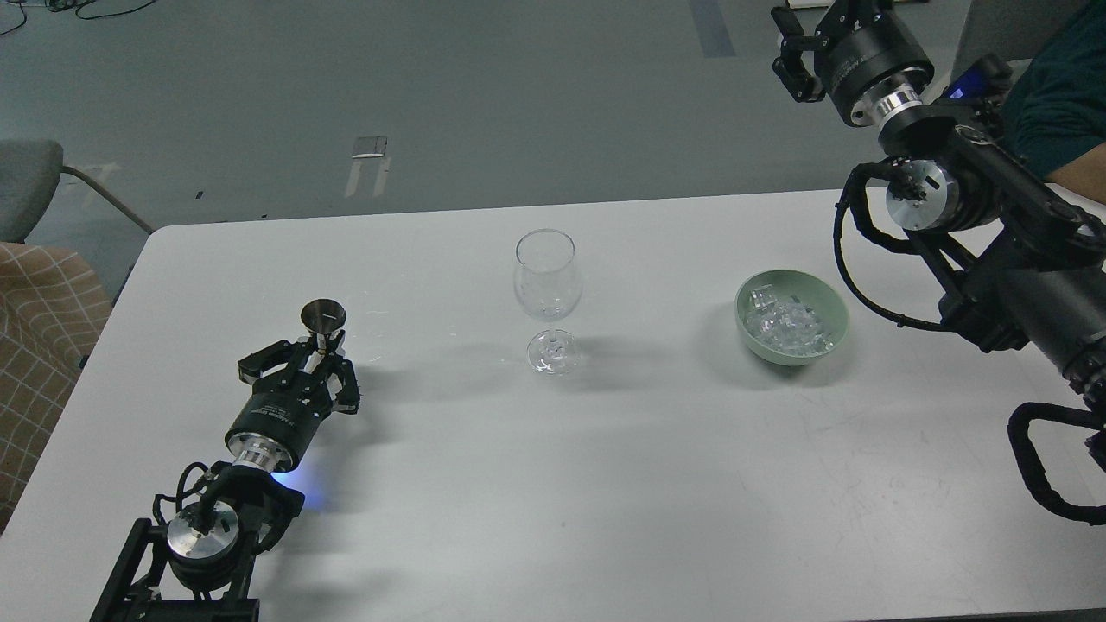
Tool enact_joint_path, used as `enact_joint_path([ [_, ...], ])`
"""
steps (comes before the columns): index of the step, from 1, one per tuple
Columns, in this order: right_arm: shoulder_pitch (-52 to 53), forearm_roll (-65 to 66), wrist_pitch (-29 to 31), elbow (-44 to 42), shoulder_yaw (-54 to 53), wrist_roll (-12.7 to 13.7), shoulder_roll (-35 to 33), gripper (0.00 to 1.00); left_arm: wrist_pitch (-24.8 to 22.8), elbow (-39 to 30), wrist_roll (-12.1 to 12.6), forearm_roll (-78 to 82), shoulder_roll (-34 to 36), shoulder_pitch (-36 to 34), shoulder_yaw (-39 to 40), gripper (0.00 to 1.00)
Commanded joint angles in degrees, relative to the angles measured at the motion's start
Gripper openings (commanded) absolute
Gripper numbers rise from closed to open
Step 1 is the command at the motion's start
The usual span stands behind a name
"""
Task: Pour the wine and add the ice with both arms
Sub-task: 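Lift the jigger with the left gripper and carry it toward the wine glass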
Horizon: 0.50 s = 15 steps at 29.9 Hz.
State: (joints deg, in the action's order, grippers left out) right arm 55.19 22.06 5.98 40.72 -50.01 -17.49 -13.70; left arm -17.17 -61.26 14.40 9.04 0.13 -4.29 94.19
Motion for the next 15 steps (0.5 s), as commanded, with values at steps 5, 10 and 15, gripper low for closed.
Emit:
enact_joint_path([
  [5,0.00,0.00,0.00,0.06,0.00,0.00,-0.54,1.00,1.17,-2.54,0.98,0.10,-0.13,-1.34,-0.24,0.00],
  [10,-0.35,0.00,0.00,0.06,0.00,0.00,-0.72,1.00,7.57,-9.30,2.11,0.10,-0.04,-1.86,-0.32,0.00],
  [15,-0.70,0.00,0.00,0.14,0.00,0.00,-0.72,1.00,11.01,-14.66,4.14,0.10,-0.13,-2.30,-0.50,0.00],
])
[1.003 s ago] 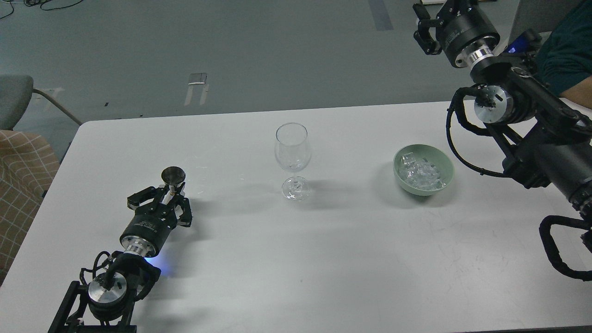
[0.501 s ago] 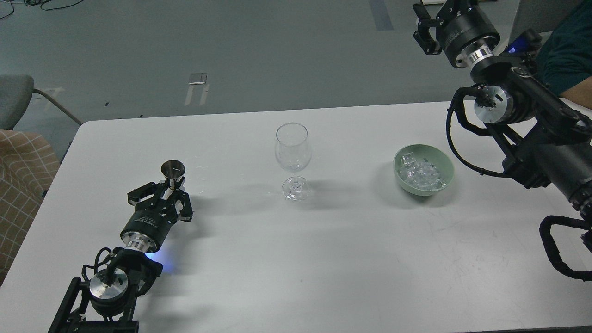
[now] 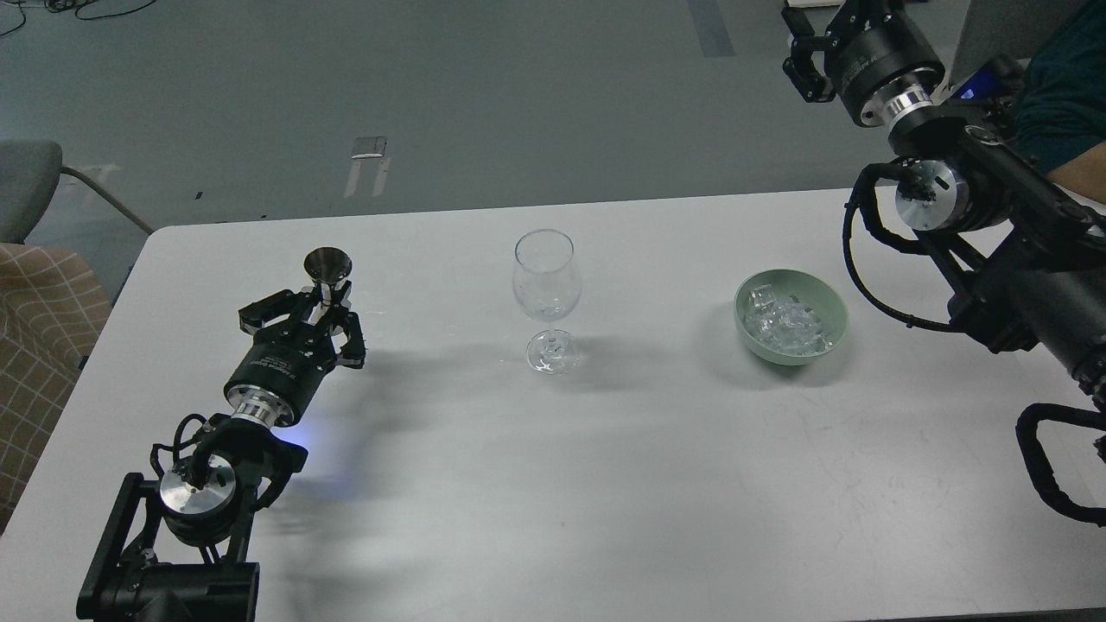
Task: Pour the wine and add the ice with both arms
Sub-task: 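Lift the jigger with the left gripper and carry it toward the wine glass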
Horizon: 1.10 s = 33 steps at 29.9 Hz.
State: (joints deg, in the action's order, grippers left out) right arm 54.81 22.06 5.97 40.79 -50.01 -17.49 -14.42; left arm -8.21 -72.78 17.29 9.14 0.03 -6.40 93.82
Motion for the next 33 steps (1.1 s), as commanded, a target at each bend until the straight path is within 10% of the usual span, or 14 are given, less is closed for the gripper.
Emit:
enact_joint_path([
  [1,-0.40,0.00,0.00,0.25,0.00,0.00,-0.08,1.00,3.19,-4.55,1.78,0.00,-0.03,-0.28,-0.13,0.00],
  [33,-2.77,0.00,-0.88,2.19,-0.09,0.00,-0.52,1.00,17.18,-14.23,2.23,4.75,-0.03,-9.16,-17.09,0.00],
])
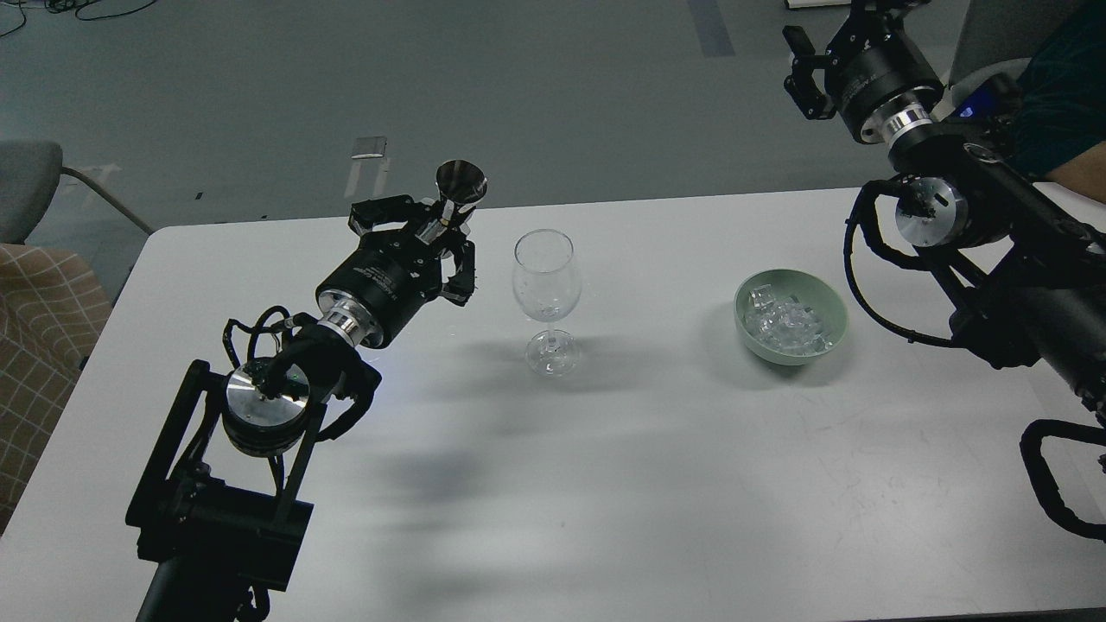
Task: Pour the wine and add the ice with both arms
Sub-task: 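Tilt the jigger over the wine glass rim with the left gripper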
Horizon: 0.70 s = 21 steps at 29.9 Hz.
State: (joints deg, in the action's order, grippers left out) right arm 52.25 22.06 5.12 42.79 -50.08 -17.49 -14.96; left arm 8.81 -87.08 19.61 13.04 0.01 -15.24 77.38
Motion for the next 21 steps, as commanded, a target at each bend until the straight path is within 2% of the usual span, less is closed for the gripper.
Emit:
enact_joint_path([
  [1,-0.48,0.00,-0.02,0.54,-0.01,0.00,0.02,1.00,0.07,0.24,-0.19,1.28,-0.01,-0.58,-1.09,0.00],
  [21,-0.75,0.00,-0.11,0.80,-0.01,-0.17,0.19,1.00,0.51,2.44,-0.63,5.94,-0.01,-3.92,-3.29,0.00],
])
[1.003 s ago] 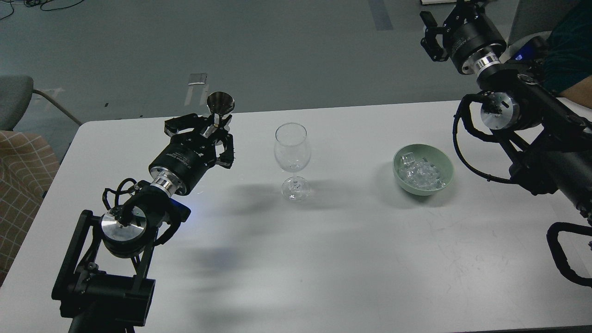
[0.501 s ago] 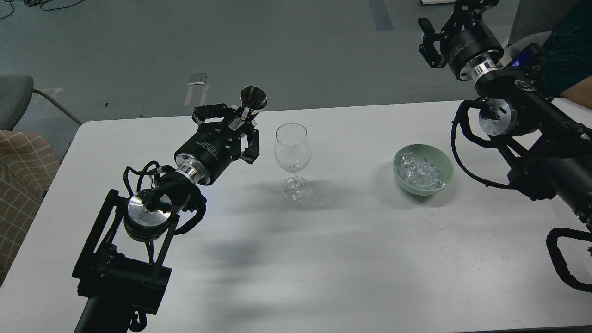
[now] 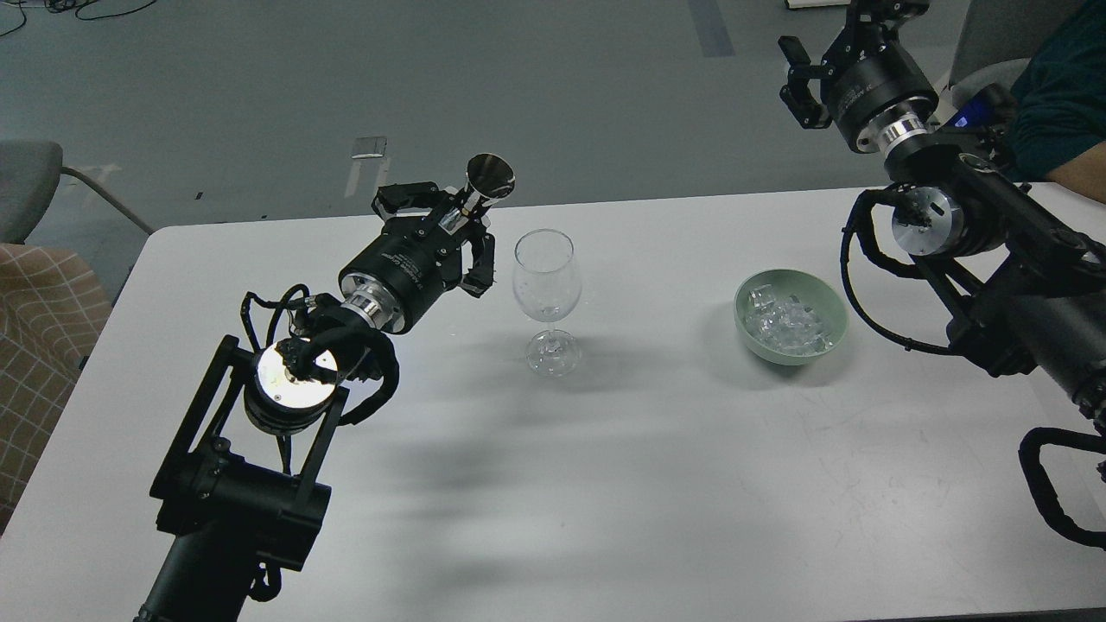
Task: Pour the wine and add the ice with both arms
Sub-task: 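Tilt the jigger over the wine glass rim with the left gripper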
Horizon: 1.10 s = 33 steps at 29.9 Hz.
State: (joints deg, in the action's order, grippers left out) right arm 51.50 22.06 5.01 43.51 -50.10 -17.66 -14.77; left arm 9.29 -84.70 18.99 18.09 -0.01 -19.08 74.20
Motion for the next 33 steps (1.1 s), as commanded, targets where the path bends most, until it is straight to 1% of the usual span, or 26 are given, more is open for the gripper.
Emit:
enact_joint_path([
  [1,0.00,0.00,0.00,-0.01,0.01,0.00,0.01,1.00,-0.06,0.06,0.00,1.06,0.01,-0.08,-0.20,0.00],
  [14,-0.26,0.00,0.00,0.17,0.01,0.00,0.09,1.00,-0.24,0.94,-1.15,5.72,0.01,0.09,-2.31,0.00],
  [26,-0.44,0.00,0.00,0.17,0.01,0.00,0.18,1.00,-0.32,1.38,-1.23,10.29,0.01,-0.08,-2.66,0.00],
  [33,-0.44,0.00,0.00,0.17,-0.08,0.00,0.09,1.00,-0.32,1.29,-1.23,11.52,0.01,-0.08,-4.15,0.00],
])
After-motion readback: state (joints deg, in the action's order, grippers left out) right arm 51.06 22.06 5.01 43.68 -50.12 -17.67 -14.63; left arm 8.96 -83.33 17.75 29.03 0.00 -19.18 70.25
